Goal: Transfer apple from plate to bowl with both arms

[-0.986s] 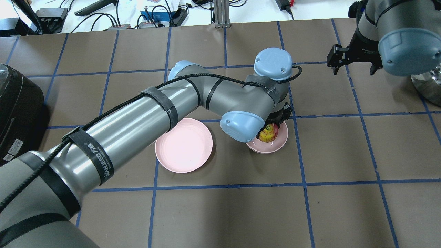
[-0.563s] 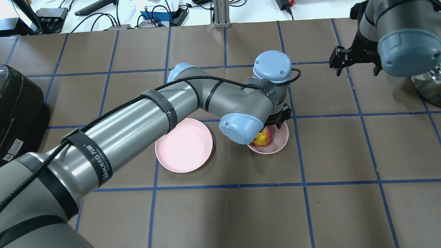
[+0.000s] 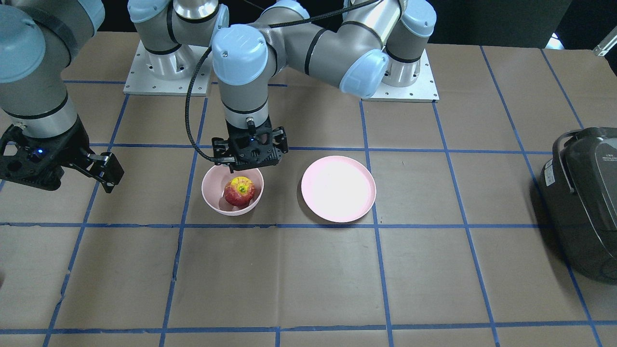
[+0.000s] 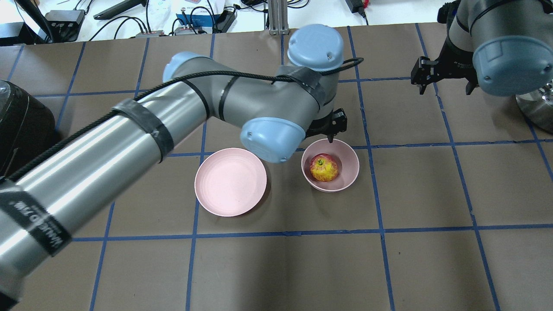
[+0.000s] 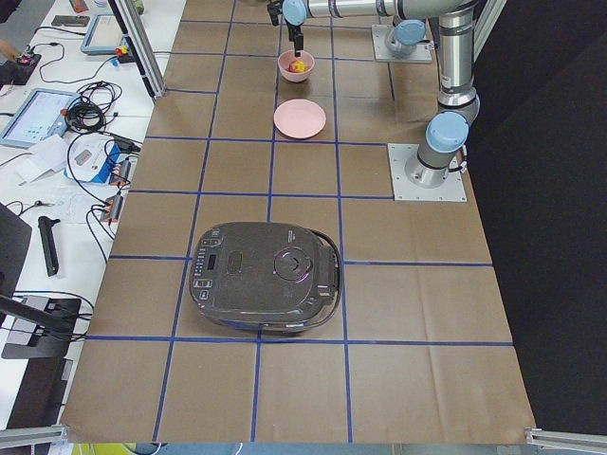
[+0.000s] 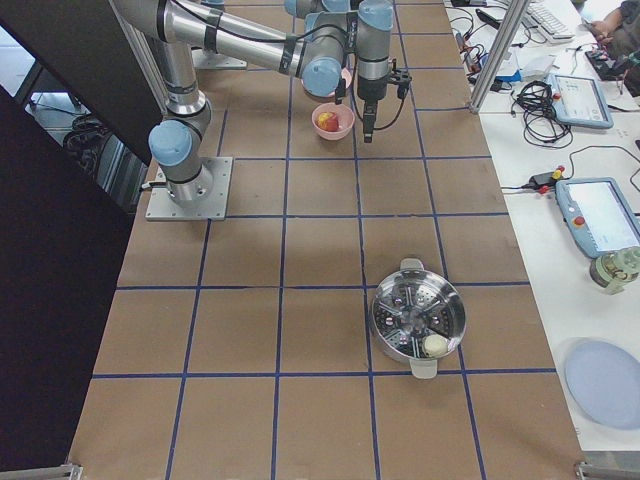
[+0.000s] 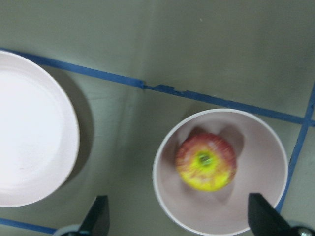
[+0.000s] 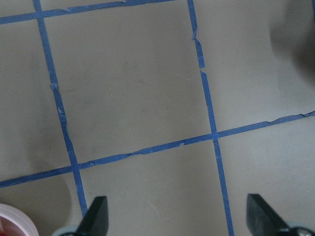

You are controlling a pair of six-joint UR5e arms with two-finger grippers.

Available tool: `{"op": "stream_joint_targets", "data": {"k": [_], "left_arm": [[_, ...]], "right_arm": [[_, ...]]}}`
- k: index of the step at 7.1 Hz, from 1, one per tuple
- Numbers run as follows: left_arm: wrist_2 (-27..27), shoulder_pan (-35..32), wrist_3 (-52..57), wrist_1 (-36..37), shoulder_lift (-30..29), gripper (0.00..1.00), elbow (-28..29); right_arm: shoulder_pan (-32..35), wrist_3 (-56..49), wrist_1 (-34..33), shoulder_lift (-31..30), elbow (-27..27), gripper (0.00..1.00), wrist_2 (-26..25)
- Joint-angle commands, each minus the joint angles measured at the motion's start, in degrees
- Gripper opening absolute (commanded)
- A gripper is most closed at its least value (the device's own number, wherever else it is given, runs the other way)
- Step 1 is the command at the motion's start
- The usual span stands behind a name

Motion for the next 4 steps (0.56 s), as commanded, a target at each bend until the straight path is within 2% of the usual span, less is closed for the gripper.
{"op": "stream_joint_targets", "data": {"k": [1,2,4], "left_arm": [[0.26,10.11,17.73,-10.94,9.29,1.0,0.7],[0.35,15.03,25.9,-16.3,13.43,1.0,0.7],[0.44,22.53,31.85,-20.9,17.85,1.0,0.7]], "right_arm": [[2.82,1.32,-0.04,-0.77,-0.38,1.0,7.29],[5.54,1.68,-0.22,-0.86,-0.99,1.0,7.32],[9.68,7.12,-0.13,-0.87,-2.22,1.0,6.97]]}}
